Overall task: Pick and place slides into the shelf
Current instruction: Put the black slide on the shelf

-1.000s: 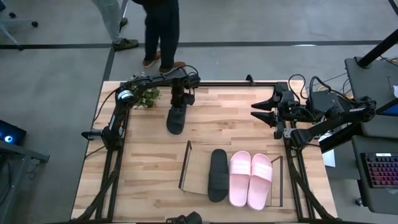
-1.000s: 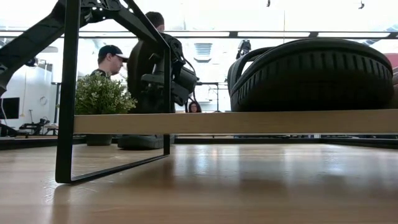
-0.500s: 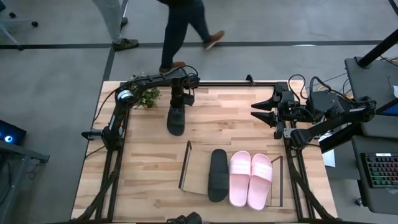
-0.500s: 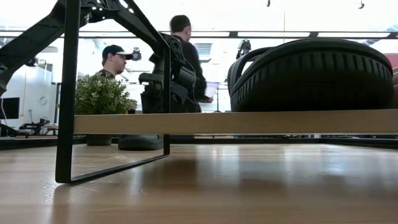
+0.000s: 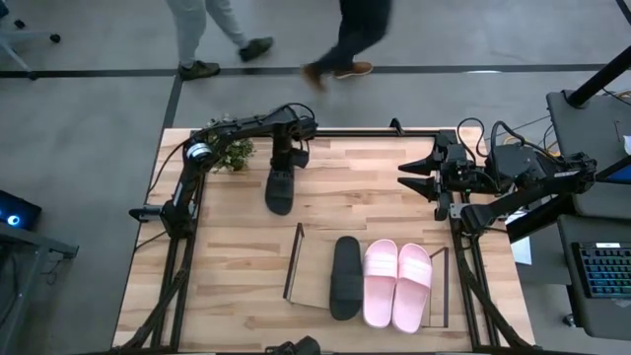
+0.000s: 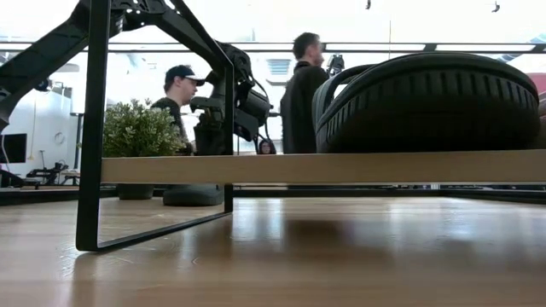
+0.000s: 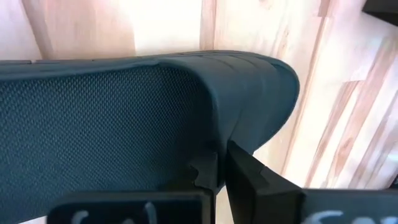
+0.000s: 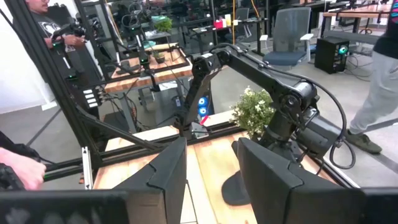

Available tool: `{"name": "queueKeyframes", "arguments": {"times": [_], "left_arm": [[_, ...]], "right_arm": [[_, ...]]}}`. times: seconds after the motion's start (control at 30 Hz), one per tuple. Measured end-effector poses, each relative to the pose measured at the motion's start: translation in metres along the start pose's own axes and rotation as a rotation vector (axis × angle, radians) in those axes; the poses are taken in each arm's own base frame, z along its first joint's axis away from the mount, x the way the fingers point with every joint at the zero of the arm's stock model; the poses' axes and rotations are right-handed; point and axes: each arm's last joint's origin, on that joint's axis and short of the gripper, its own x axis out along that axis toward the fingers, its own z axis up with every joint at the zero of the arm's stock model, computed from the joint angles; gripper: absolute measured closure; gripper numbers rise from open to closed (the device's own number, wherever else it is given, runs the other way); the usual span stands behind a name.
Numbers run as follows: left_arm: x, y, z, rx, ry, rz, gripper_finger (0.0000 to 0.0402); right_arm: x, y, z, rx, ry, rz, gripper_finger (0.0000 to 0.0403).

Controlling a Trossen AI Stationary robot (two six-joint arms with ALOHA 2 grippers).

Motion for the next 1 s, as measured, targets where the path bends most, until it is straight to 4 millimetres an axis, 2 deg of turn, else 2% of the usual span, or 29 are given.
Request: {"name": "queueKeyframes", "arguments": {"times": [0.5, 1.0], "left_arm": [[-0.034, -0.007, 0.006, 0.017, -0.079, 0.063, 0.0401], [-0.080, -0.025, 0.014, 0.051, -0.222, 0.139, 0.0401]], "right_arm": [[0.000, 0.000, 0.000, 0.001, 0.000, 0.000, 0.0266], [0.000, 0.000, 0.000, 0.001, 0.000, 0.000, 0.0266]]}}
